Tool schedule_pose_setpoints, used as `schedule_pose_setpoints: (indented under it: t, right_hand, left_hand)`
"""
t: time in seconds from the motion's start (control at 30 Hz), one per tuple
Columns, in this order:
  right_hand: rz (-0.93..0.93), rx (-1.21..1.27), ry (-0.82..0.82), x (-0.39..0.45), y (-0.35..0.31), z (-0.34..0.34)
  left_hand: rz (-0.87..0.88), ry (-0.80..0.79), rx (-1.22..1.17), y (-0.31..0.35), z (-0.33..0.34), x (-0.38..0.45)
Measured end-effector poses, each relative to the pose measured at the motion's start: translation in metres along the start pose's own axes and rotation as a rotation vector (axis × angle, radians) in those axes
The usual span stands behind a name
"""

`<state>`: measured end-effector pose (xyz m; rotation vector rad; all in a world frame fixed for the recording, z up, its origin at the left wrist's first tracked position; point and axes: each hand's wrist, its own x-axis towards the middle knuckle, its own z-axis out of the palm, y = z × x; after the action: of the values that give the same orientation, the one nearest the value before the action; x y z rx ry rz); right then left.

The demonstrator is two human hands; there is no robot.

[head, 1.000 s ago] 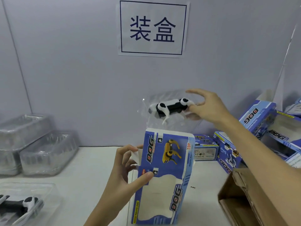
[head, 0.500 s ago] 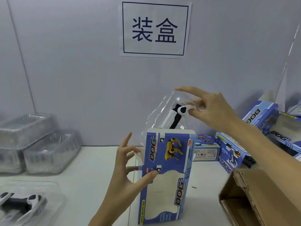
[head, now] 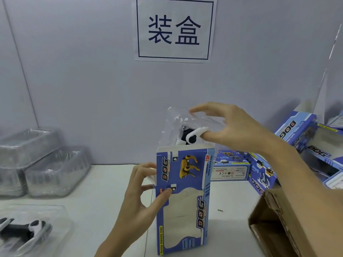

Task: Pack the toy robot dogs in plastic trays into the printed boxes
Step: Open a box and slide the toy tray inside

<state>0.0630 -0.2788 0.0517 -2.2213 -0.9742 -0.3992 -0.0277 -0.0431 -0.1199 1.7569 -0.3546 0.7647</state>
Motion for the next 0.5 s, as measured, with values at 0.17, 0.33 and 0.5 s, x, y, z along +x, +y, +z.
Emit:
schedule_pose_setpoints:
  t: [0.17, 0.33, 0.5]
  right_hand:
    - [0.289, 0.512, 0.176, -0.031, 0.007, 0.028]
    - [0.44, 1.003, 0.166, -0.057, 0.023, 0.083]
    - [0.436, 1.175, 0.127, -0.072, 0.029, 0.104]
  left_hand:
    - [0.171, -0.074, 0.319, -0.002, -0.011, 0.0]
    - [0.329, -0.116, 0.832, 0.003, -0.017, 0.003]
    - [0.413, -0.098, 0.787, 0.012, -0.015, 0.004]
